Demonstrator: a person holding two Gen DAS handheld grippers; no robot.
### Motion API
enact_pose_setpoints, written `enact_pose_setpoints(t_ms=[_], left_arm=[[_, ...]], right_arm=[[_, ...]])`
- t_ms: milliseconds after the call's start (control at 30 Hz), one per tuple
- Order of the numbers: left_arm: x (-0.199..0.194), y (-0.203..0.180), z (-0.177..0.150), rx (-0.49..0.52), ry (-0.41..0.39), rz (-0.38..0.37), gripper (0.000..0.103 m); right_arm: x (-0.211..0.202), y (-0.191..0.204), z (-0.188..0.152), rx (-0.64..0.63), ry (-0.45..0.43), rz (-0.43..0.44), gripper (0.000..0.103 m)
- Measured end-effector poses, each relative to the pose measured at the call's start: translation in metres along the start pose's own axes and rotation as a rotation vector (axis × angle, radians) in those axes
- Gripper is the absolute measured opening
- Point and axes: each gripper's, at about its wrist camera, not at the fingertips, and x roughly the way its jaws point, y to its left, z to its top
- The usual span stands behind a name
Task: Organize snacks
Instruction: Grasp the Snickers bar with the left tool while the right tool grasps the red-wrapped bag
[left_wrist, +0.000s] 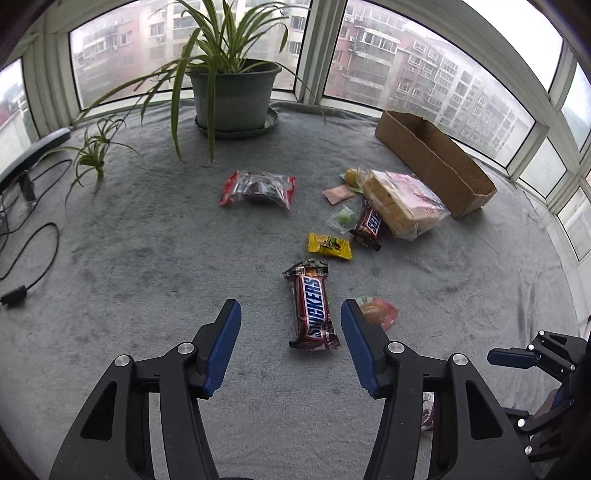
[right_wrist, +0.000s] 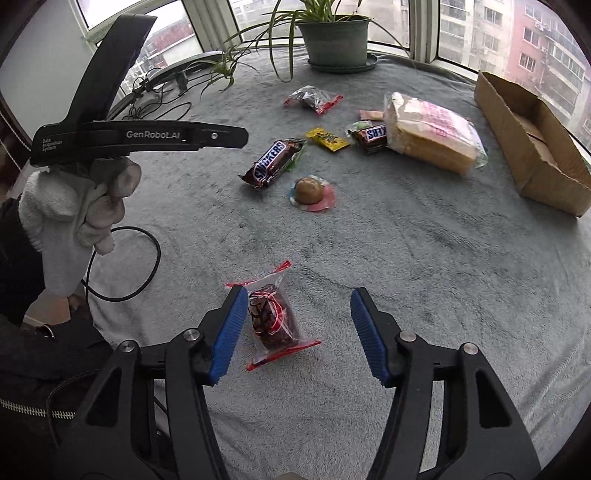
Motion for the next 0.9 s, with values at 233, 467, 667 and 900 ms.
enact_pose_setpoints(t_ms=[233,467,667,900], left_arm=[[0.027,-0.002,0.001,0.013,0.058,-0.021,0.054],[0.049,-0.008,0.004,0.04,0.109,-0.017,0.046],[0.061,-0.005,0.005,0.032,0.144,-0.027,0.041],[0.072,-0.01,0.007,0.045,0.154,-0.041,0.029]], right_arm=[[0.017,0.011,0.0,-0.062,0.048,0.005,0.061],[0.029,0.018,0.003,-0.103,0.086,0.011,0.059],[0.04,0.021,0.002,-0.126,0.128,0.012,0.05],[0.046,0.026,0.005,-0.148,0.154,0.033,0.041]])
